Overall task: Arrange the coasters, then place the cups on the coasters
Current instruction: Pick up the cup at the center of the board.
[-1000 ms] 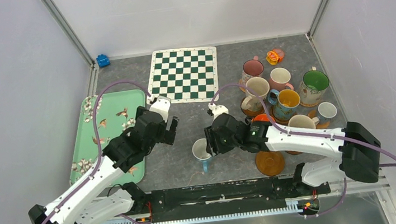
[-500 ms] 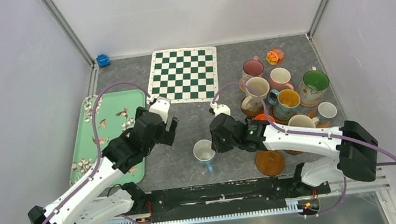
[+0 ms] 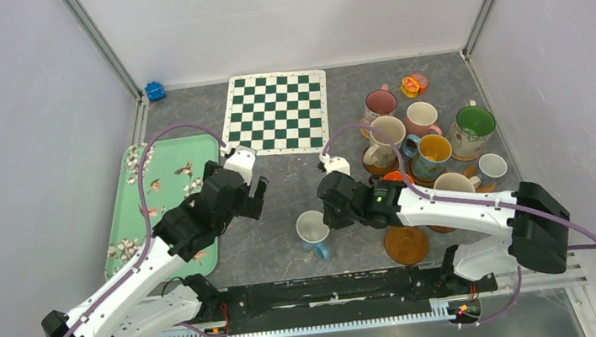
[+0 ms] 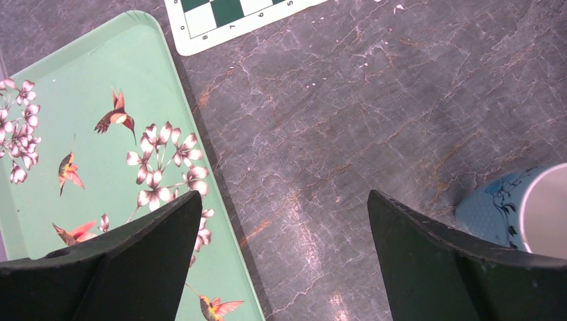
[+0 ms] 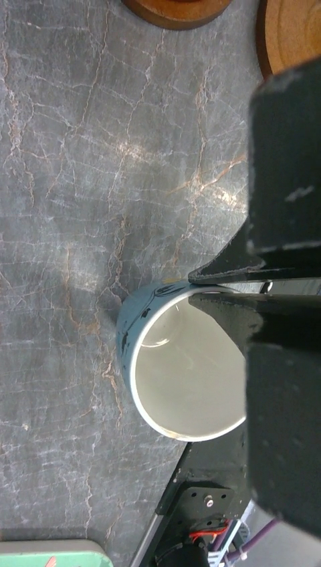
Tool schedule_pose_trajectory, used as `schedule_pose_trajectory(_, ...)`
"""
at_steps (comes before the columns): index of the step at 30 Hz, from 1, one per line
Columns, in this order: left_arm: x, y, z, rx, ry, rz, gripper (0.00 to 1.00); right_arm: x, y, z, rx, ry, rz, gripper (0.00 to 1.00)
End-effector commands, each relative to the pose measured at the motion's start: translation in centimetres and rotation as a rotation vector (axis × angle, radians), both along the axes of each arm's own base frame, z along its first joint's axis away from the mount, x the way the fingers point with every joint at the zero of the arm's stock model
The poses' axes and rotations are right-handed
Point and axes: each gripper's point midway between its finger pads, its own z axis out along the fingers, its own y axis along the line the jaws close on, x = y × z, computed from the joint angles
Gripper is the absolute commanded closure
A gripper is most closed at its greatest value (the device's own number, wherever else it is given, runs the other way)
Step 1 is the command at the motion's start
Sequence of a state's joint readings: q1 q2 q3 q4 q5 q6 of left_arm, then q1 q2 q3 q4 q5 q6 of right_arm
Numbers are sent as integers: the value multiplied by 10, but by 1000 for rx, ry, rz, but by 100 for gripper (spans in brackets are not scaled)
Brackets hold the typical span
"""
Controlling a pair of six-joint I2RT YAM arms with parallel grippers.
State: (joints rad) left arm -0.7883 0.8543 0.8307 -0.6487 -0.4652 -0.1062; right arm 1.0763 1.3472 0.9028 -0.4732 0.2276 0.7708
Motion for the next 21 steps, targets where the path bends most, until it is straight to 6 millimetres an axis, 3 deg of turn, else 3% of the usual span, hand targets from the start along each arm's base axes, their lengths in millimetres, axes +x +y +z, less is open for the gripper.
schedule_pose_trajectory(1,3,-1,9,0,-38,-24,0,2,-2,10,19,-32,-11,100)
schedule_pose_trajectory(9,3,-1,8,0,-39,-27,0,-9,-34,19,-7,-23,-62,100)
schedule_pose_trajectory(21,2,-2,9,-2,-39,-30,0,-43,-126,24,-58,17,-269,100)
